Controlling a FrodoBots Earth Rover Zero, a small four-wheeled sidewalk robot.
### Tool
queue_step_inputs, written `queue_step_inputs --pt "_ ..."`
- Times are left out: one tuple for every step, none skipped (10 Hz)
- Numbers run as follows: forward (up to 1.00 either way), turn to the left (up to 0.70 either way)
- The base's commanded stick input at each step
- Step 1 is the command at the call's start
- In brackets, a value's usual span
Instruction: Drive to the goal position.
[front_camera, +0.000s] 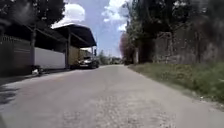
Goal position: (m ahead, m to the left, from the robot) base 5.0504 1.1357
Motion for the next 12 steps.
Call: queue_step_inputs --pt "1.00 -0.03" --pt "1.00 0.00" --pt "1.00 0.00" --pt "1.00 0.00" --pt "1.00 0.00" --pt "1.00 0.00" --pt "1.00 0.00" --pt "1.00 0.00" --pt "1.00 0.00" --pt "1.00 0.00" --pt "1.00 0.00" --pt "1.00 0.00"
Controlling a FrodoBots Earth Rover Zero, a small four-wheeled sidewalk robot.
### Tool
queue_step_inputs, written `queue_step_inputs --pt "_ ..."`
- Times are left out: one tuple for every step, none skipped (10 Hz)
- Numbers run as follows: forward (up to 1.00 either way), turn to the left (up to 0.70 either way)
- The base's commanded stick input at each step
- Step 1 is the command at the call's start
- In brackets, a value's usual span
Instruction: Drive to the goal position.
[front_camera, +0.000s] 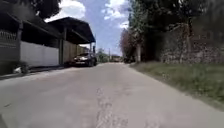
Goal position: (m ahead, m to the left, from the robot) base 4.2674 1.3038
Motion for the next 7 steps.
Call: queue_step_inputs --pt "1.00 0.00" --pt "1.00 0.00" --pt "1.00 0.00" --pt "1.00 0.00" --pt "1.00 0.00" --pt "1.00 0.00" --pt "1.00 0.00"
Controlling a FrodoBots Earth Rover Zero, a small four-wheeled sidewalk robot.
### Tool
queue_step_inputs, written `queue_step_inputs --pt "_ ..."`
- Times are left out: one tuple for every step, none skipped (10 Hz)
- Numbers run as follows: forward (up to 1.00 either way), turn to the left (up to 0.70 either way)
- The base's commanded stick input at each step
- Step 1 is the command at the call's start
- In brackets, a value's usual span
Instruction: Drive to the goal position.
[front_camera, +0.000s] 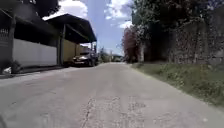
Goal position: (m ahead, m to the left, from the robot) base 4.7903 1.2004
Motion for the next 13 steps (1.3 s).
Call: queue_step_inputs --pt "1.00 0.00" --pt "1.00 0.00" --pt "1.00 -0.09" --pt "1.00 -0.23" --pt "1.00 -0.35" --pt "1.00 -0.35" --pt "1.00 -0.33" --pt "1.00 -0.01" --pt "1.00 0.00" --pt "1.00 0.00" --pt "1.00 0.00" --pt "1.00 0.00" --pt "1.00 0.00"
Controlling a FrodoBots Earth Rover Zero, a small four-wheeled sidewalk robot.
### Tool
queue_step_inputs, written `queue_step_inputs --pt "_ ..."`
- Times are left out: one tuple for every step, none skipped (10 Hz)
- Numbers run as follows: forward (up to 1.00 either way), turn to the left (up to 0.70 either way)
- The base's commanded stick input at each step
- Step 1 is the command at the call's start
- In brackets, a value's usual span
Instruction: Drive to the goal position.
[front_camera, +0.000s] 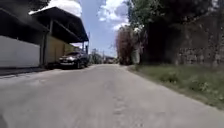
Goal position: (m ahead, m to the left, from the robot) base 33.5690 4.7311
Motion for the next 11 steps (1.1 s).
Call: queue_step_inputs --pt "1.00 0.00" --pt "1.00 0.00" --pt "1.00 -0.03" --pt "1.00 -0.24" --pt "1.00 -0.27" --pt "1.00 -0.08" --pt "1.00 -0.01" --pt "1.00 0.00" --pt "1.00 0.00" --pt "1.00 0.00" --pt "1.00 0.00"
